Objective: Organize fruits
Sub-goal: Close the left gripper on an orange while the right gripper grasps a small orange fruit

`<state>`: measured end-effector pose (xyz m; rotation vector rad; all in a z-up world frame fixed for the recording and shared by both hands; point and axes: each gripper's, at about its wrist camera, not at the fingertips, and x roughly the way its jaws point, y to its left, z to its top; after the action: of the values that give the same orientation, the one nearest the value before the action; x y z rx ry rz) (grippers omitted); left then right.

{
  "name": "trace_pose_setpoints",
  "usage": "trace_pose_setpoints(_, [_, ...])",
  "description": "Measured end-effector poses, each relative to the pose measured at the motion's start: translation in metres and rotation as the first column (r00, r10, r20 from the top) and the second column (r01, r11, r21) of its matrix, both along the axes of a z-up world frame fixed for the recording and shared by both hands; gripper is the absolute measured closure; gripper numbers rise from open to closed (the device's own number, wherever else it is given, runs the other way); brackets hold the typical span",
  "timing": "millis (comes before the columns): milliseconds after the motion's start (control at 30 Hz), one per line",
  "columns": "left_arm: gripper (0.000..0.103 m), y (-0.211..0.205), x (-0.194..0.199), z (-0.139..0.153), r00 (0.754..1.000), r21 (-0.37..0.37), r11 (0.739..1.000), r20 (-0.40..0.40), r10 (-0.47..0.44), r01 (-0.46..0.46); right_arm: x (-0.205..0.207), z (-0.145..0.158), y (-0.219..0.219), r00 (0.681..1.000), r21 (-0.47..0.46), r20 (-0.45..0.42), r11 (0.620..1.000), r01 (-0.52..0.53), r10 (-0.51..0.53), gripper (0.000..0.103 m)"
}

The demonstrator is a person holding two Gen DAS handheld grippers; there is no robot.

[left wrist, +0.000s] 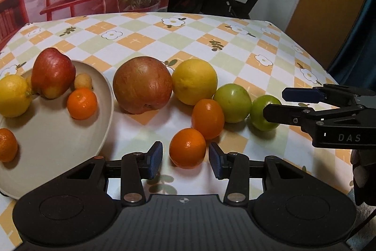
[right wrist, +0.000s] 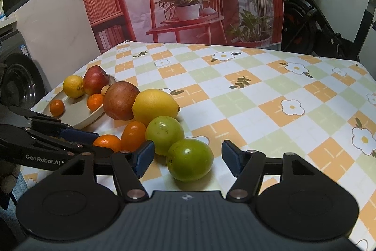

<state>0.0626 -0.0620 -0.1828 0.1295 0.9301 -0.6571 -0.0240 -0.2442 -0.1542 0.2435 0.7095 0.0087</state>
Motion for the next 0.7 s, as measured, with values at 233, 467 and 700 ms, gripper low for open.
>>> trace_pose_setpoints(233, [0.067,-0.001,0.001,-0.002,1.000,-0.008,1.000,0.000,-0.008,0.008,0.000,-0.001,0.000,1.000,0.001,-0.001,1.000,0.001,-0.001,0.036])
trace_pose_setpoints(467, [0.067,0.008,-0.002,0.012,0.998,-0.028,0.999,0.053,0.017,-0.016,0.000,0.000,-0.001,1.000,-0.002,0.009,1.000,-0.002,0.002,0.036])
trace_pose_setpoints(700, [0.067,0.033,-0.001,0.031,0.988,-0.051,0.993,0.111,0.111,-0.105,0.003,0.013,0.005,0.999,0.015,0.040,1.000,-0.023,0.023,0.036])
